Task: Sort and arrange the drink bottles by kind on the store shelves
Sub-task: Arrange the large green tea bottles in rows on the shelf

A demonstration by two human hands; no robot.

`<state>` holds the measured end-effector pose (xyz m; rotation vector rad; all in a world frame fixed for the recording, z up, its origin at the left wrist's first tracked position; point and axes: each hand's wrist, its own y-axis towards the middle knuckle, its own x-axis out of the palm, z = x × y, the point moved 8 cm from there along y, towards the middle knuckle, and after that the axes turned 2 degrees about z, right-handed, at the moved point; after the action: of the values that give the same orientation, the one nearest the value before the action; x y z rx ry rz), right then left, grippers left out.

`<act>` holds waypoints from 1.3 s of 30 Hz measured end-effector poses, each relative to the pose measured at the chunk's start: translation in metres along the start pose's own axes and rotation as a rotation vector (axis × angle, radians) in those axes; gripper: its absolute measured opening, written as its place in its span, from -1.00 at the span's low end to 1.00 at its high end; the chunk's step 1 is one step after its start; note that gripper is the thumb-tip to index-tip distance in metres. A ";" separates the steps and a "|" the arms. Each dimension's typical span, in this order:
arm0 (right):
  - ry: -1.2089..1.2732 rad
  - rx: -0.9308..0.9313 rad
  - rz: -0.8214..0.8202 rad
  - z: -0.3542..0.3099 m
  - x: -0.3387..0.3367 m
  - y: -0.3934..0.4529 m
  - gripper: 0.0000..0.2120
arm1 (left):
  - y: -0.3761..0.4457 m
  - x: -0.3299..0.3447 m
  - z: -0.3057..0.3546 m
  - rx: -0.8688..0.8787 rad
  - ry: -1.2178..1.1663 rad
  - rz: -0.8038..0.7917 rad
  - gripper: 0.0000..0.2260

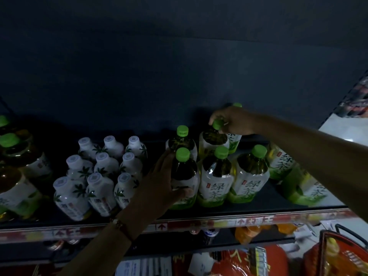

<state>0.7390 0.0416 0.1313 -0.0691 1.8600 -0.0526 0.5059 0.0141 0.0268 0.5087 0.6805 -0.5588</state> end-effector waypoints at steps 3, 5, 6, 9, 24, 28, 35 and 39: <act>0.092 -0.001 -0.007 -0.006 0.005 -0.005 -0.65 | -0.001 0.000 0.000 -0.003 0.018 -0.006 -0.04; 0.116 -0.021 -0.013 -0.012 0.007 -0.005 -0.65 | -0.002 -0.001 0.001 -0.001 0.028 0.003 -0.03; 0.125 -0.027 -0.016 -0.016 0.007 -0.006 -0.66 | -0.002 -0.001 0.001 -0.004 0.036 0.009 -0.03; 0.194 0.014 -0.029 -0.016 0.012 -0.011 -0.65 | -0.002 -0.002 0.001 -0.005 0.035 0.018 -0.04; -0.082 -0.128 0.107 -0.062 0.049 -0.096 -0.33 | -0.002 -0.007 0.007 0.050 -0.158 0.038 -0.17; -0.043 -0.120 0.174 -0.059 0.047 -0.099 -0.29 | -0.005 -0.010 0.018 0.110 -0.148 0.064 -0.20; 0.015 0.044 0.359 -0.011 0.011 -0.141 -0.17 | -0.018 -0.028 0.051 0.036 0.090 0.234 -0.02; 0.147 0.213 0.173 0.041 0.035 -0.150 -0.08 | -0.004 -0.009 0.115 0.278 0.438 0.214 -0.21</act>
<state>0.7715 -0.1105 0.0969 0.2491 1.9890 -0.1382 0.5482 -0.0551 0.1090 0.9693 0.9560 -0.3411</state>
